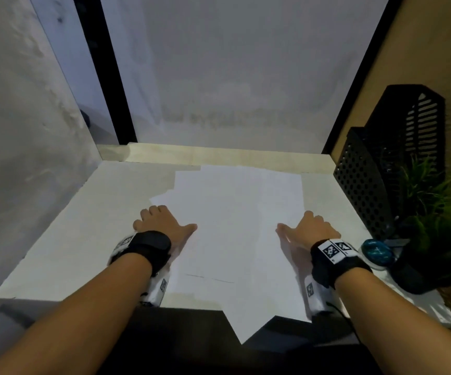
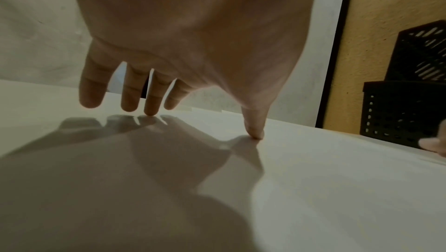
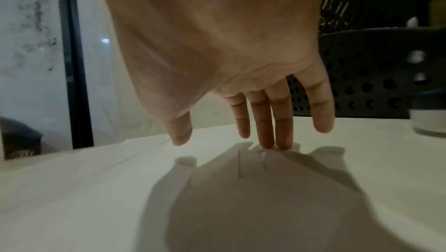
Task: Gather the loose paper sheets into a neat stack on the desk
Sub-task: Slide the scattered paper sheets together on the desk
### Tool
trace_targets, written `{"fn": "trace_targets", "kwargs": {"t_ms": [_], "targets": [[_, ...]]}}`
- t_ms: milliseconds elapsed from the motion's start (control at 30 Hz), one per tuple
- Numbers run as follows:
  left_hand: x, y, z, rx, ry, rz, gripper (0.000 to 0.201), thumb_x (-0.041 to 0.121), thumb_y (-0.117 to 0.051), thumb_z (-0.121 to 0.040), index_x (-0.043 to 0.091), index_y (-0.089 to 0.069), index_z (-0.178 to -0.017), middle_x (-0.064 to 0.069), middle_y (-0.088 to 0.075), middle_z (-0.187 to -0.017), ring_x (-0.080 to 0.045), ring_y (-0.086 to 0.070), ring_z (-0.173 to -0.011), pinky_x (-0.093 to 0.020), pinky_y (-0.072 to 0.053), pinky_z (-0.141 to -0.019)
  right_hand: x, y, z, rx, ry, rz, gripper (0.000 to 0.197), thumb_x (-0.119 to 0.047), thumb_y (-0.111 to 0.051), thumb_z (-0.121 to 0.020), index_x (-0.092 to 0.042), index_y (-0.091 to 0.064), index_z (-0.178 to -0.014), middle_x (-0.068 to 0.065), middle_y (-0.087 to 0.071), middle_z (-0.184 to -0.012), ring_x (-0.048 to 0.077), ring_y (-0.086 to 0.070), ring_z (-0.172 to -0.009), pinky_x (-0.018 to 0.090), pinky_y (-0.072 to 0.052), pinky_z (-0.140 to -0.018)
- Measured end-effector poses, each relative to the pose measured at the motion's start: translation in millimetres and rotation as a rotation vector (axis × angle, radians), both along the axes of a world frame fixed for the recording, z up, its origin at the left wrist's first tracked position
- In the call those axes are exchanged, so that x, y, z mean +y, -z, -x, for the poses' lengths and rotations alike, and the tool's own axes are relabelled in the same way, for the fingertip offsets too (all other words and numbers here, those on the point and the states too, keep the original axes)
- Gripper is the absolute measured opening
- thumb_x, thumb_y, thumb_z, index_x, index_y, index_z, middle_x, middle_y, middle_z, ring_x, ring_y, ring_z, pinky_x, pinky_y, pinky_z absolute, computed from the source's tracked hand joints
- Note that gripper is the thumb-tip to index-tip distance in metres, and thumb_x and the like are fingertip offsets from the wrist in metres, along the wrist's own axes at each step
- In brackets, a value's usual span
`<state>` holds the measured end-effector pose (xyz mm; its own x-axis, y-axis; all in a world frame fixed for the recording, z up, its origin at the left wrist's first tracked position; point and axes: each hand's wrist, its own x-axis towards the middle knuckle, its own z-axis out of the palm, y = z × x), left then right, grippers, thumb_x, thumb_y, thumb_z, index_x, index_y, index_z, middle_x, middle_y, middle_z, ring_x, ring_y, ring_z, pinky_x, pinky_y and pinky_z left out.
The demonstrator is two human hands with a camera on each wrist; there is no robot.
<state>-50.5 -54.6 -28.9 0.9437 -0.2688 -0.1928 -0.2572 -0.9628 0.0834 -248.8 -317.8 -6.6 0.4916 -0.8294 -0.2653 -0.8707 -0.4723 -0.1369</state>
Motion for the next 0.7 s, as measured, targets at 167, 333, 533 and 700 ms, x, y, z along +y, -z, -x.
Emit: {"fn": "trace_targets", "kwargs": {"t_ms": [167,333,533,700], "targets": [[-21,3,-18,-0.007,-0.059,-0.043,0.113,0.092,-0.039,-0.067,0.009,-0.043,-0.142,-0.013,-0.046,-0.138,-0.035,-0.042,-0.127,-0.055,-0.038,-0.103,-14,7,-22,0.054,-0.078,-0.052,0.104,-0.072,-0.068,-0.071,-0.013,-0.031,-0.148,0.015,-0.033,-0.149,0.038,-0.032,-0.139,0.057,-0.042,-0.106],[-28,2,-17,0.027,-0.075,-0.041,0.132,0.102,-0.036,-0.052,0.009,-0.036,-0.146,-0.013,-0.044,-0.141,-0.035,-0.039,-0.130,-0.060,-0.036,-0.102,-12,8,-33,0.137,-0.147,-0.100,0.117,-0.078,-0.071,-0.060,-0.017,-0.028,-0.150,0.015,-0.030,-0.150,0.038,-0.028,-0.141,0.057,-0.042,-0.105],[-15,-8,-16,0.191,-0.038,0.124,0.139,0.098,-0.056,-0.049,0.013,-0.022,-0.154,-0.016,-0.037,-0.151,-0.037,-0.031,-0.141,-0.055,-0.035,-0.109,-1,3,-22,0.097,-0.163,-0.170,0.130,-0.086,-0.071,-0.052,-0.019,-0.024,-0.152,0.015,-0.031,-0.152,0.036,-0.024,-0.143,0.057,-0.038,-0.108],[13,-16,-16,0.335,0.127,0.000,0.147,0.069,-0.089,-0.044,0.012,-0.015,-0.157,-0.013,-0.023,-0.162,-0.036,-0.023,-0.148,-0.050,-0.037,-0.114,10,4,-16,0.115,-0.165,-0.119,0.116,-0.082,-0.066,-0.062,-0.015,-0.032,-0.150,0.016,-0.037,-0.151,0.037,-0.030,-0.142,0.056,-0.040,-0.107]]}}
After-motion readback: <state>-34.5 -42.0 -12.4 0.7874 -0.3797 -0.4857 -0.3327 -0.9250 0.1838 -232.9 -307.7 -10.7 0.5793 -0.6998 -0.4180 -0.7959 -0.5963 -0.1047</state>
